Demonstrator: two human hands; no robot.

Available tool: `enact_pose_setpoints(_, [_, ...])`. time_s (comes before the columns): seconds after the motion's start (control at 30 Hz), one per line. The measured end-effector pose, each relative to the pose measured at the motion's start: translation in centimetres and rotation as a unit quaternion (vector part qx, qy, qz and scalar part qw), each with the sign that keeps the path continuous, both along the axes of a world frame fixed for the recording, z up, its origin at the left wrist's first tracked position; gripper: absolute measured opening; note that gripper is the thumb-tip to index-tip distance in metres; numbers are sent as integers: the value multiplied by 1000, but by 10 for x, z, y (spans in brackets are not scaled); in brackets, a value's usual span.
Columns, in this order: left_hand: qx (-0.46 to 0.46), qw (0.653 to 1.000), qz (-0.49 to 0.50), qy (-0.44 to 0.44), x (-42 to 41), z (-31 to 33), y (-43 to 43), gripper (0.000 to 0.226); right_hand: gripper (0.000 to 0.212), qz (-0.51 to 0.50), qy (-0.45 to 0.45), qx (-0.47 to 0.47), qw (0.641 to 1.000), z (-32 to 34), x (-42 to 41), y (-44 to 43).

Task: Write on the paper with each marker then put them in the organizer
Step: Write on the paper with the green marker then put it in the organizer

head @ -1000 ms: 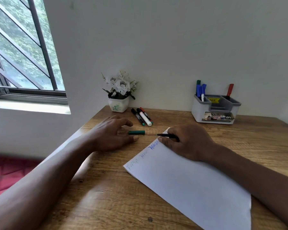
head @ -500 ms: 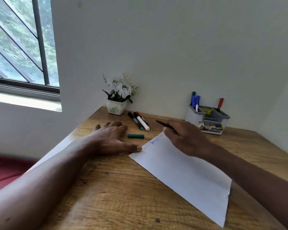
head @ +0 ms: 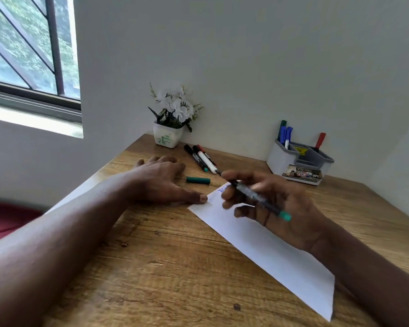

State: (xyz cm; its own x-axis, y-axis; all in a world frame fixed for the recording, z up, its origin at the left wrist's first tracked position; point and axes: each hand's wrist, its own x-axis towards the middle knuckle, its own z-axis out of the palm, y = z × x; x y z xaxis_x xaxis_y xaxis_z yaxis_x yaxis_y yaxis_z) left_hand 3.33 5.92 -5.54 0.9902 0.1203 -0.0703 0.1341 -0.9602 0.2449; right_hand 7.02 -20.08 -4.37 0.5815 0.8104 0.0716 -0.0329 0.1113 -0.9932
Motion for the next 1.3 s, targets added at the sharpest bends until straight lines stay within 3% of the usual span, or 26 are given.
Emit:
enact_pose_setpoints(0.07, [-3,1000,1,0,-1,0,-2,119,55,74,111,84,987,1,5,-5])
enact_pose_setpoints(0.13, [-1,1000,1,1,-2,1,-4,120,59,89,131,125,979,2,4,-6])
enact_pose_setpoints(0.3, [-2,1000,1,4,1,0,-2,126,36,-29,-21,18,999,0,-11,8])
enact_pose_setpoints(0.57, [5,1000,8,3,0,1,-4,120,18,-103,-195,-92,971,-7,-29,25])
enact_pose_setpoints(0.73, [6,1000,14,4,-2,3,-7,109,7,-96,-191,-150,965,-5,-30,29])
enact_pose_setpoints(0.87, [-4,1000,17,9,-2,4,-7,120,1,-102,-196,-152,963,-5,-28,33])
enact_pose_setpoints(1.1, [-11,1000,22,7,-5,5,-8,126,16,-176,-268,-160,934,-12,-26,35])
enact_pose_setpoints(1.3, [-12,1000,24,7,-3,3,-7,128,13,-184,-322,-184,910,-13,-26,37])
